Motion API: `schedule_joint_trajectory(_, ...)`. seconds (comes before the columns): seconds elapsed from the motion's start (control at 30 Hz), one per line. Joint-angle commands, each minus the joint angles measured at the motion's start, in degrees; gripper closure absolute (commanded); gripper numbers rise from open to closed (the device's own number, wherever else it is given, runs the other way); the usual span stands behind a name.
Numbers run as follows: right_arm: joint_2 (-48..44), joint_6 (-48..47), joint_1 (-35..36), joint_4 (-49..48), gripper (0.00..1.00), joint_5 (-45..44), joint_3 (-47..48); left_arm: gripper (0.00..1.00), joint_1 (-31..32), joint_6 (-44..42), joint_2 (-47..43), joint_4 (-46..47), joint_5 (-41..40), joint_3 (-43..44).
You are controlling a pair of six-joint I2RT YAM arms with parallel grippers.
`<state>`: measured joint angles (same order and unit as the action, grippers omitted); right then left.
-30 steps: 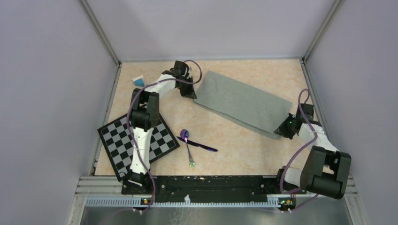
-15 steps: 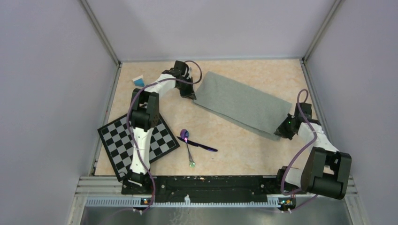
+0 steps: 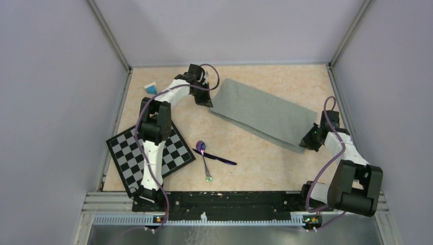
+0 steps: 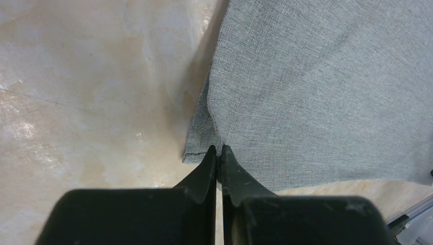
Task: Fold the napkin into a case and place the utensils inside
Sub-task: Fold and flatten the napkin at the center of the board.
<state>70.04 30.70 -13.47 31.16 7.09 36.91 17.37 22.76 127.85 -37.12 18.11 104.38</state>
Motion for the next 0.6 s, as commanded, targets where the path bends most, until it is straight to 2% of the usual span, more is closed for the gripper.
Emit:
schedule_joint_trajectory(0.0,1.95,0.17,0.29,-1.95,1.00,-3.04,0.46,0.95,0.18,-0.19,-2.28,1.03,-0.08,-1.19)
schedule_joint_trajectory(0.37,4.41,-0.46,0.29,-3.16,1.00,-4.18,1.67,0.94,0.60,-0.65,0.08,0.26,-0.49,-0.73)
schedule_joint_trajectory(0.57,2.81,-0.73,0.31,-1.72,1.00,-3.59,1.90,0.92,1.08,-0.93,-1.44,-0.72,-1.85,-1.09)
